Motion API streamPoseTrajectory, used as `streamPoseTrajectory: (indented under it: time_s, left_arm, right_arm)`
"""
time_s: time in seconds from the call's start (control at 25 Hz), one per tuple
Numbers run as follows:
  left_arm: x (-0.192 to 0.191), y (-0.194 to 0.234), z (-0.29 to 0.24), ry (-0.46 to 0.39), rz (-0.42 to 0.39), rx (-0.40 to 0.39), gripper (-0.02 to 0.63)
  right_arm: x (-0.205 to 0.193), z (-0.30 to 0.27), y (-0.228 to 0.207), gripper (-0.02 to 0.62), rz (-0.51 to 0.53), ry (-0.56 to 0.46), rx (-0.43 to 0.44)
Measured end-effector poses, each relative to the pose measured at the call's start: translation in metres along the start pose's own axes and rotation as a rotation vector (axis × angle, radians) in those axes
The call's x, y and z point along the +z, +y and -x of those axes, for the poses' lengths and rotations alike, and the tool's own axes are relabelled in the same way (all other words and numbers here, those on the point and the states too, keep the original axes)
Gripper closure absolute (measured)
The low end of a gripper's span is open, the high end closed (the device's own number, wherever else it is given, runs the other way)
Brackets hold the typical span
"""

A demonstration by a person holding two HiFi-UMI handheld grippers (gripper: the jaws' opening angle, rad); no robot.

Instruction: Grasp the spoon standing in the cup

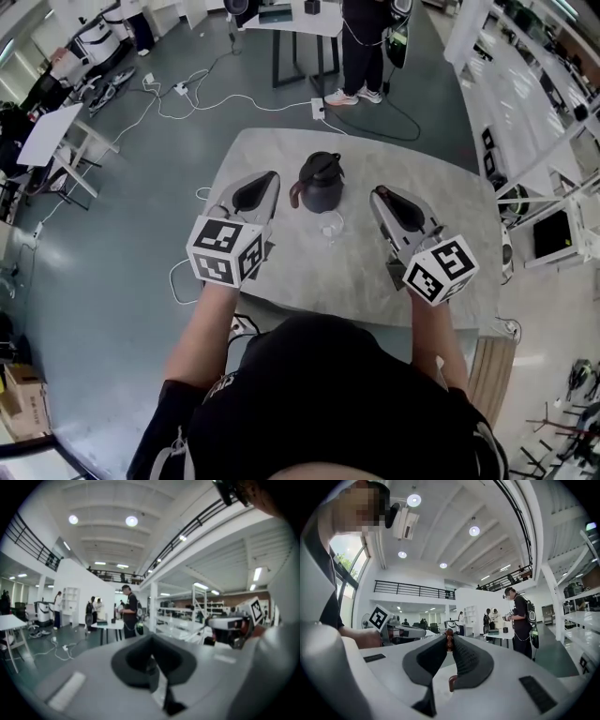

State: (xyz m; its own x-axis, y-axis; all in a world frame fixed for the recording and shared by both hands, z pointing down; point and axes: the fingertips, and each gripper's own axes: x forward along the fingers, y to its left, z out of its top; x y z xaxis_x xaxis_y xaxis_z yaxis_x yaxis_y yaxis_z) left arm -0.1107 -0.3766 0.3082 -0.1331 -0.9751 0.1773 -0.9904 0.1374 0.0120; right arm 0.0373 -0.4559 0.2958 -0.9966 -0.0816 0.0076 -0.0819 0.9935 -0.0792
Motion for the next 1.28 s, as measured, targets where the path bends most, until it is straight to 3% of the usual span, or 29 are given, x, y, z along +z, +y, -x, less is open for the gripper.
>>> streamPoseTrajectory:
  time_s: [0.24,0.44,0.84,1.28]
  left_arm:
    - [0.023,0.016,0.017,-0.075,-0.048,0.035,0.597]
    - [0.018,0.037,0.025,-0.086,-0.013,0.076,0.597]
    - [0.009,0.048,0.027,-0.08,0.022,0.082,0.597]
    - [0.009,0.044,0.031,-0.082,0.026,0.073,0.597]
  right_arm:
    - [0.015,0.027,0.001,0.563,0.0,-0.045,-0.07]
    - [0.005,0.033,-0.007,0.563,-0.013,-0.018,-0.104]
    - [0.007,0.014,0.017,0.563,0.093,0.008,-0.05]
    - [0.011,0.016,0.019,0.563,0.072,-0.012,-0.047]
